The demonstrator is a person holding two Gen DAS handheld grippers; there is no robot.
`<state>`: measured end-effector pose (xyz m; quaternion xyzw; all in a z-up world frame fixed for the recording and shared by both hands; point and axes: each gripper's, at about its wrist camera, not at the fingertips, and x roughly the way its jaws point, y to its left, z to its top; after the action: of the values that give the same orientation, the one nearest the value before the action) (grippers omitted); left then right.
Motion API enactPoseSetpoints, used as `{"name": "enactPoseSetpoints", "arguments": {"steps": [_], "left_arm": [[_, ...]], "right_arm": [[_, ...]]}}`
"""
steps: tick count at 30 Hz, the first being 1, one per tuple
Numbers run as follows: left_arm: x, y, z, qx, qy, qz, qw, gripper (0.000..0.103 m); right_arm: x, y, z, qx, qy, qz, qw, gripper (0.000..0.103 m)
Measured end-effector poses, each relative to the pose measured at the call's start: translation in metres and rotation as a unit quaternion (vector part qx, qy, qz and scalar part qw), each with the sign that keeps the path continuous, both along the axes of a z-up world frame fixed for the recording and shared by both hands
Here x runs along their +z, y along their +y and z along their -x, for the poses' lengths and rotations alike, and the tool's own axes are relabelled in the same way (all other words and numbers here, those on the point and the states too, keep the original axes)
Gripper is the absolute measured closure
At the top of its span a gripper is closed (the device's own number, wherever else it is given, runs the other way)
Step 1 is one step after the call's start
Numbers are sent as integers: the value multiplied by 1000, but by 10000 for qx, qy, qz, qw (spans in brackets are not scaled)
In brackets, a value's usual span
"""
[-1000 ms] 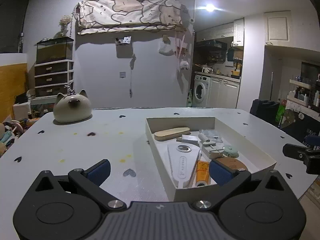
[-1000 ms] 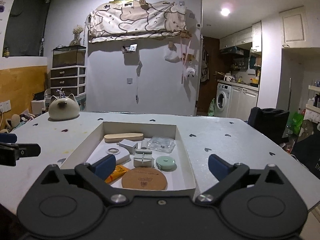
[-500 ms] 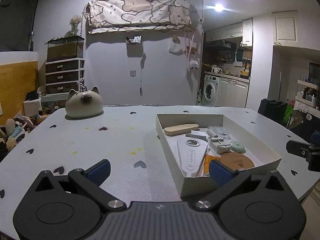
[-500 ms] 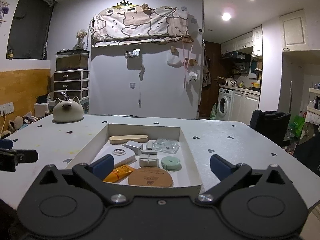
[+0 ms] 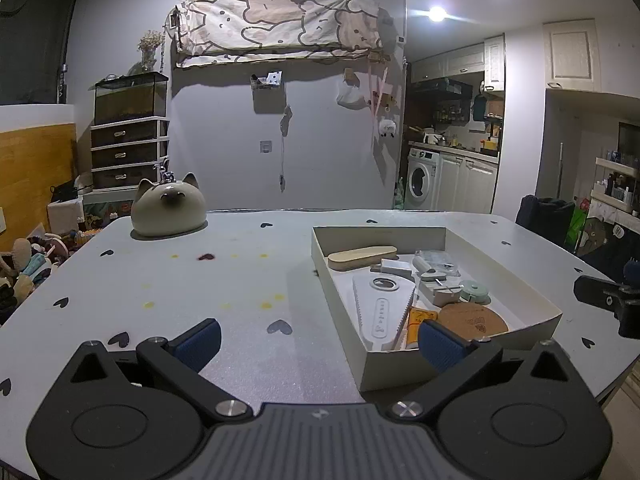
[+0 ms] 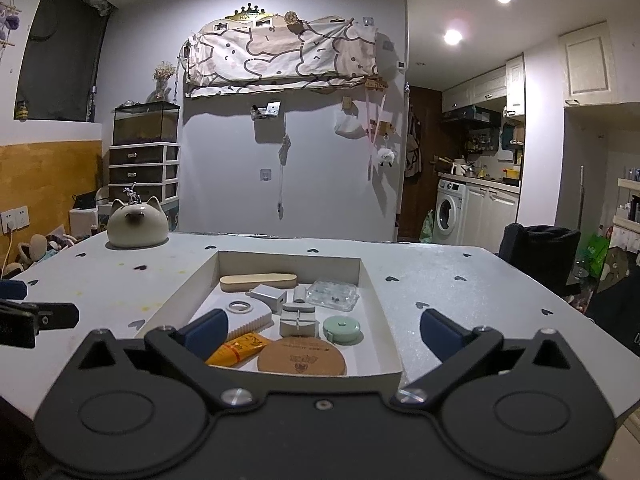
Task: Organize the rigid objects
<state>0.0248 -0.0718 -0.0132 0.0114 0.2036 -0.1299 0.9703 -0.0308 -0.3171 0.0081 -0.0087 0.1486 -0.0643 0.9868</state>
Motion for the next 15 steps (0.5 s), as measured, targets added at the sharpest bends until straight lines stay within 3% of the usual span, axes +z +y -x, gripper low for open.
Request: {"name": "enactPoseSetpoints", "arguments": {"steps": [15], "left_arm": [[0,2,-1,12,31,22,10000,0]], "right_arm": [[-2,2,-1,6,4,27,10000,0]]}}
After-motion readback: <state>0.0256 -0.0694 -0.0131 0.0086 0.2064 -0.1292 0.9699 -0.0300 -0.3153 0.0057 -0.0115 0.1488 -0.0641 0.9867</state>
